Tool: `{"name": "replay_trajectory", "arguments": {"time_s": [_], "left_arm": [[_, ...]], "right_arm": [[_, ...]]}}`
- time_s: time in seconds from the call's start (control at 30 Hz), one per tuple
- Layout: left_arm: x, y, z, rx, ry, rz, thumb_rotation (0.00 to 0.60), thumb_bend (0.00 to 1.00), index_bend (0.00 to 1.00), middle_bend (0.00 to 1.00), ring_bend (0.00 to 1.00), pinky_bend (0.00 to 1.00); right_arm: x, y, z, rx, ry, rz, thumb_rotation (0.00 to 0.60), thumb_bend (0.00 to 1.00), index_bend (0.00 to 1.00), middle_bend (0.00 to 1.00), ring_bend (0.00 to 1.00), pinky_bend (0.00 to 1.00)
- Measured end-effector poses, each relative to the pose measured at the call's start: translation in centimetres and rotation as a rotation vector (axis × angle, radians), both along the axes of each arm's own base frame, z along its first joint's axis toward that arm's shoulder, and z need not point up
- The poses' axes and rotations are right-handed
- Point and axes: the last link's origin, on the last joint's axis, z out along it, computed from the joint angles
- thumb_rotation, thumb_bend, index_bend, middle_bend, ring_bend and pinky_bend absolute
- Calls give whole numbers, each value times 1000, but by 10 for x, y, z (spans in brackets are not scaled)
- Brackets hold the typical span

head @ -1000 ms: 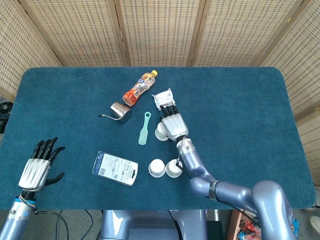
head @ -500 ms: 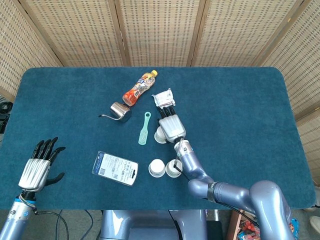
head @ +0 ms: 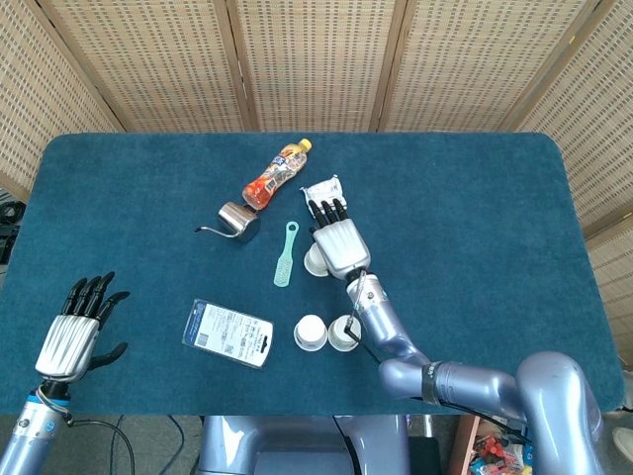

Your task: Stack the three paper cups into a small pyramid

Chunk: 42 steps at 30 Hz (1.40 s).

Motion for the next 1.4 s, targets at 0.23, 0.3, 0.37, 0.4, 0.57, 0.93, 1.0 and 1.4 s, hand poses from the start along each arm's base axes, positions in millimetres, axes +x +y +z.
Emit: {"name": "replay_trajectory", "arguments": {"time_s": [0.23,0.3,0.37,0.4,0.57,0.93,1.0,1.4], "left_arm": [[0,-1,-4,-14,12,-3,600,225,192,0,0,0],[1,-2,-5,-16,12,-8,600,225,192,0,0,0],[2,-3,-6,-18,14,-15,600,225,192,0,0,0],[3,-4,-7,-19,14,-18,600,225,192,0,0,0],[7,-7,-9,-28,9,-25,600,225,192,0,0,0],[8,-8,-9,-38,-2,-29,600,225,192,0,0,0],[8,-9,-9,-40,-4,-30,600,225,191,0,0,0],[7,-8,-9,-41,-7,-27,600,225,191,0,0,0]], "right_arm": [[8,23,28,-9,-25,17,600,72,465,70,0,0],[9,33,36,-1,-35,18,600,71,465,69,0,0],[9,43,43,7,-43,17,600,71,465,69,0,0],[9,50,48,13,-45,16,600,71,465,69,0,0],[3,78,67,25,-37,7,600,72,465,67,0,0],[-9,117,86,37,-28,-29,600,72,465,61,0,0],[-9,121,82,47,-31,-31,600,72,465,61,0,0],[-6,133,63,85,-39,-27,600,71,465,58,0,0]]}}
